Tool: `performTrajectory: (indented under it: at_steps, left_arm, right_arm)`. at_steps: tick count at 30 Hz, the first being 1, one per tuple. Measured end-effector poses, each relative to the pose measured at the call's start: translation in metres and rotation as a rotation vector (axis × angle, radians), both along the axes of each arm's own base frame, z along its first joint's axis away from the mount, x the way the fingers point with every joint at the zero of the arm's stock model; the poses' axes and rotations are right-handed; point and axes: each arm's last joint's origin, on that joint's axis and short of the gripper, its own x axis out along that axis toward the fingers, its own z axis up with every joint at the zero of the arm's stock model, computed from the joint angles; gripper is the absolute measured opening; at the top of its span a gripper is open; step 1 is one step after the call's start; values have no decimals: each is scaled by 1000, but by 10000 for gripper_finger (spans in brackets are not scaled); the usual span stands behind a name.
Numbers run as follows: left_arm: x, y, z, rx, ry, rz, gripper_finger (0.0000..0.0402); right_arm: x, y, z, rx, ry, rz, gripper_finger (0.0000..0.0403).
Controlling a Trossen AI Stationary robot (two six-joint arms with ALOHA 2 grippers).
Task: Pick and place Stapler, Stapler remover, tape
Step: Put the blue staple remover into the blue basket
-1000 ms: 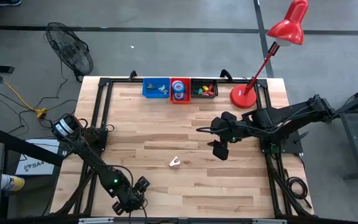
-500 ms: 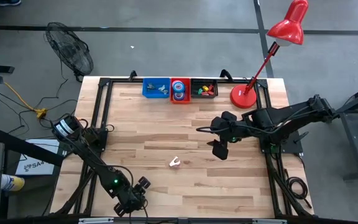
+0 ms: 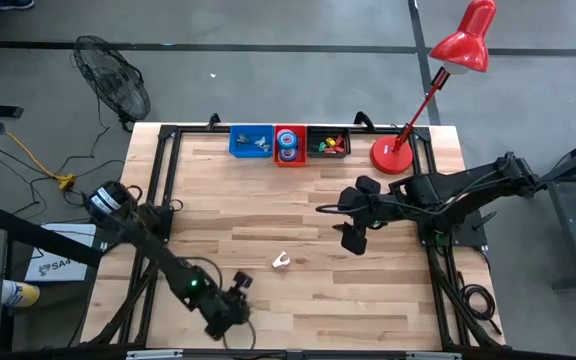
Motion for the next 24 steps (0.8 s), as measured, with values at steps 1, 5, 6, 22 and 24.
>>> performTrajectory:
  at_steps: [1,5,6,22,24]
  left_arm:
    - [5,4,6,19,-36,25,86]
    - [23,30,37,100,-195,137,86]
    - [27,37,46,118,-233,170,86]
    - [38,183,180,260,-825,541,86]
    - [35,198,192,254,-889,574,86]
  right_arm:
    - [0,0,0,-17,-2,1,244]
    - [0,-2,0,-107,-1,34,244]
    - [0,-2,1,-131,-1,44,244]
    - [28,-68,20,-382,-205,339,244]
    - [29,-82,22,-380,-235,366,244]
